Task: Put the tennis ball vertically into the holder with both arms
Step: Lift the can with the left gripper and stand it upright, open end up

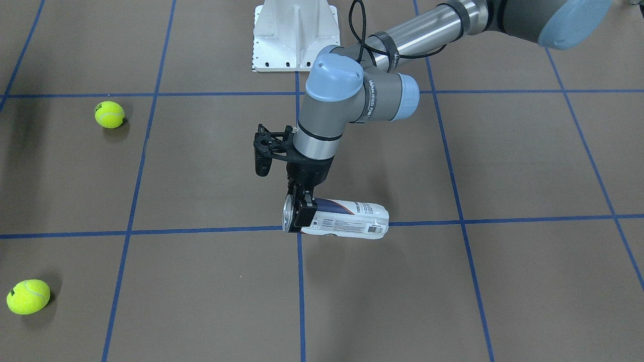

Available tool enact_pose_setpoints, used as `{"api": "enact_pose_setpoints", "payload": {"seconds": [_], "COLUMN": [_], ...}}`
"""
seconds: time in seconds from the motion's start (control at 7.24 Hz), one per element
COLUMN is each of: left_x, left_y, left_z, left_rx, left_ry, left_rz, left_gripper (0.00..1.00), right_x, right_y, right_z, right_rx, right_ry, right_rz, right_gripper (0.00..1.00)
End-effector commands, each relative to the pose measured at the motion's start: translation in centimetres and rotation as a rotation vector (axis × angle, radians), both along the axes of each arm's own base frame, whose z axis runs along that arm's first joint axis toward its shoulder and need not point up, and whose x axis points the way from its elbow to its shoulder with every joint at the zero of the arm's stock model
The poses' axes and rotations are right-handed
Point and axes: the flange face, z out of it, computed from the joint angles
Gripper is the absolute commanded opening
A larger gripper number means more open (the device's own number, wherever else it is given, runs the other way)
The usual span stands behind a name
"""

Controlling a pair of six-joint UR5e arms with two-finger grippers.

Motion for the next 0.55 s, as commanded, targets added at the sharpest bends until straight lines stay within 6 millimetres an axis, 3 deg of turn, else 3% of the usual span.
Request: {"api": "enact_pose_setpoints", "payload": {"seconds": [0.0,0.28,0.41], "left_x": [-3.3,-6.8,-7.8], "left_y": [1.1,3.8,4.6], "left_z": [2.0,9.2,10.5], "left_rx": [-0.089,-0.147,-0.165], "left_ry": [0.350,0.690,0.851], "left_rz": [-0.033,-0.035,-0.079], "left_gripper": [0.73,0.69,0.69], "right_x": [0.0,0.0,-0.1], "right_y": [-0.1,-0.2,-0.5], "right_z": [-0.1,-0.3,-0.7], "right_rx": [0.001,0.005,0.013], "right_ry": [0.000,-0.001,-0.002], "right_rz": [0.000,0.001,0.001], "right_gripper": [1.00,1.00,1.00]}}
